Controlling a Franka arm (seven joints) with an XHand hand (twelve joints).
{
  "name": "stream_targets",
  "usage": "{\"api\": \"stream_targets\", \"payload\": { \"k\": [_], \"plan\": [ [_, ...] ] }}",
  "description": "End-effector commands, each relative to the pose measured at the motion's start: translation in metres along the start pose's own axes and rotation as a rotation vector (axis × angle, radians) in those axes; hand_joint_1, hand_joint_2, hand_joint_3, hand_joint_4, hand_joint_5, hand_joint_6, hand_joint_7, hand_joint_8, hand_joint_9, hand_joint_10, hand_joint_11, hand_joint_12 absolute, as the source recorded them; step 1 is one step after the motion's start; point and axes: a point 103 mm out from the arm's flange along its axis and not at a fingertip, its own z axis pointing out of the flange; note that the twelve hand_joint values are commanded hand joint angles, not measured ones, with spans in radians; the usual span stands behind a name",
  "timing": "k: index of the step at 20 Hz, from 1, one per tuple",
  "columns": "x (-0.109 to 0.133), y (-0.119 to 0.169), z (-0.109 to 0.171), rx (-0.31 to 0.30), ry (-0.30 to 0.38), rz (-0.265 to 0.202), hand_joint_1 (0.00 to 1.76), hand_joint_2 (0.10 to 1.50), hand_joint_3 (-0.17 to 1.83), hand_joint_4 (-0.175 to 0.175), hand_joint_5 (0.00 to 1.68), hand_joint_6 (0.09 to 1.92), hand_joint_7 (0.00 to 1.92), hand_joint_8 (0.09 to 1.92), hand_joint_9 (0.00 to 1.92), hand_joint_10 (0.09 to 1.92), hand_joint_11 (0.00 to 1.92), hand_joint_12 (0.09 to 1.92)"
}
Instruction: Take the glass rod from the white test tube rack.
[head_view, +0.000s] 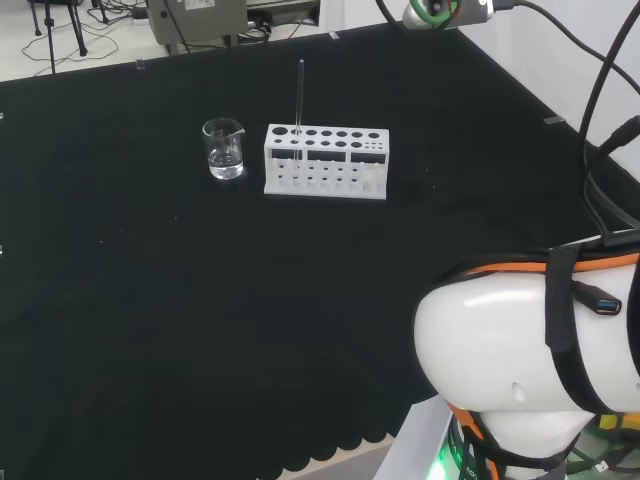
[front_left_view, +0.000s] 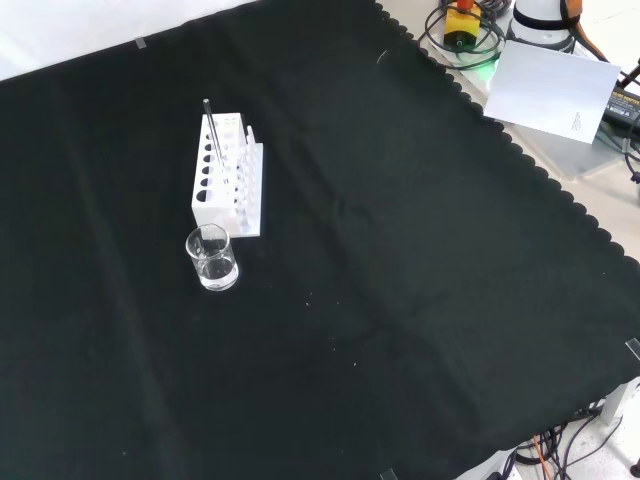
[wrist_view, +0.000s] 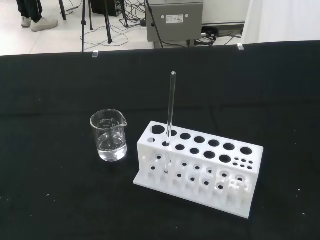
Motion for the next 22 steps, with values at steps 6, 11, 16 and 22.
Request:
{"api": "stream_targets", "payload": {
  "k": [6, 11, 16, 22],
  "plan": [
    [-0.004, 0.007, 0.002, 0.0, 0.001, -0.008, 0.53, 0.89, 0.37, -0.13, 0.03, 0.09, 0.0, 0.65, 0.31, 0.37, 0.1, 1.46],
    [-0.006, 0.018, 0.007, -0.012, 0.006, -0.025, 0.53, 0.9, 0.36, -0.134, 0.05, 0.09, 0.0, 0.81, 0.2, 0.87, 0.21, 1.45],
    [-0.008, 0.041, 0.014, -0.013, 0.018, -0.054, 0.53, 0.89, 0.39, -0.146, 0.09, 0.09, 0.08, 0.93, 0.41, 0.88, 0.39, 1.41],
    [-0.01, 0.071, 0.021, -0.017, 0.04, -0.074, 0.54, 0.89, 0.4, -0.156, 0.13, 0.09, 0.2, 0.96, 0.59, 0.88, 0.5, 1.38]
  ]
}}
